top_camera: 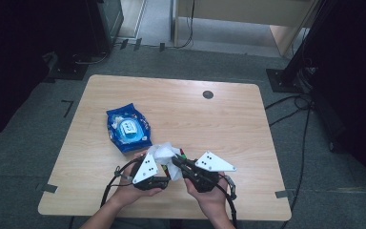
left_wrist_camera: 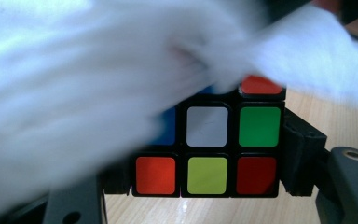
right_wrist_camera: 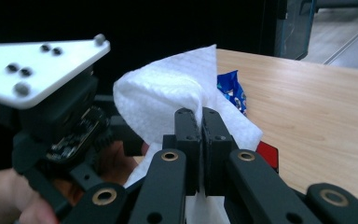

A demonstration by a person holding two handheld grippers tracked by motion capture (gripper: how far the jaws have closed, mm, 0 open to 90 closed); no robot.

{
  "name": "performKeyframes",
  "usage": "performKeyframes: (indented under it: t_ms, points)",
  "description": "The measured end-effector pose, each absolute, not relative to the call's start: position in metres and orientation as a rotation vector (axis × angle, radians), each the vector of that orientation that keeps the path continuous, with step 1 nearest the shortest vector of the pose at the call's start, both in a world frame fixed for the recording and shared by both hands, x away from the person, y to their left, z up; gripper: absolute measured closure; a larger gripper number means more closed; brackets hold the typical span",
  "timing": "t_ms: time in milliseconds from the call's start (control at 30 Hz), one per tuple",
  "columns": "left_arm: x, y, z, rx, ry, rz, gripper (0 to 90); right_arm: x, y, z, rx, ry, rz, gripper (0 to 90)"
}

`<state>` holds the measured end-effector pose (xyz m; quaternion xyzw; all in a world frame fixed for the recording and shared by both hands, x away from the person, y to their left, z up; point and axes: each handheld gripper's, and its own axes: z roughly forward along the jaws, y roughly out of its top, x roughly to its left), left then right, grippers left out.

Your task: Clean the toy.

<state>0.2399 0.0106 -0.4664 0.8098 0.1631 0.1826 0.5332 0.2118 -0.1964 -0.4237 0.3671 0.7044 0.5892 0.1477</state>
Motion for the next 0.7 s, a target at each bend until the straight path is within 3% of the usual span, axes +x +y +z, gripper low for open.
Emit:
performKeyframes:
  t_ms: [467,700]
  points:
    - [0.243,0.020,-0.460,1.886,0.399,0.427,34.1,0.241,-0.236,-0.463,1.355,1.968,1.411,88.1]
    - [0.247,0.016,-0.467,1.930,0.425,0.427,34.1,0.221,-0.226,-0.423,1.218,1.920,1.642,88.1]
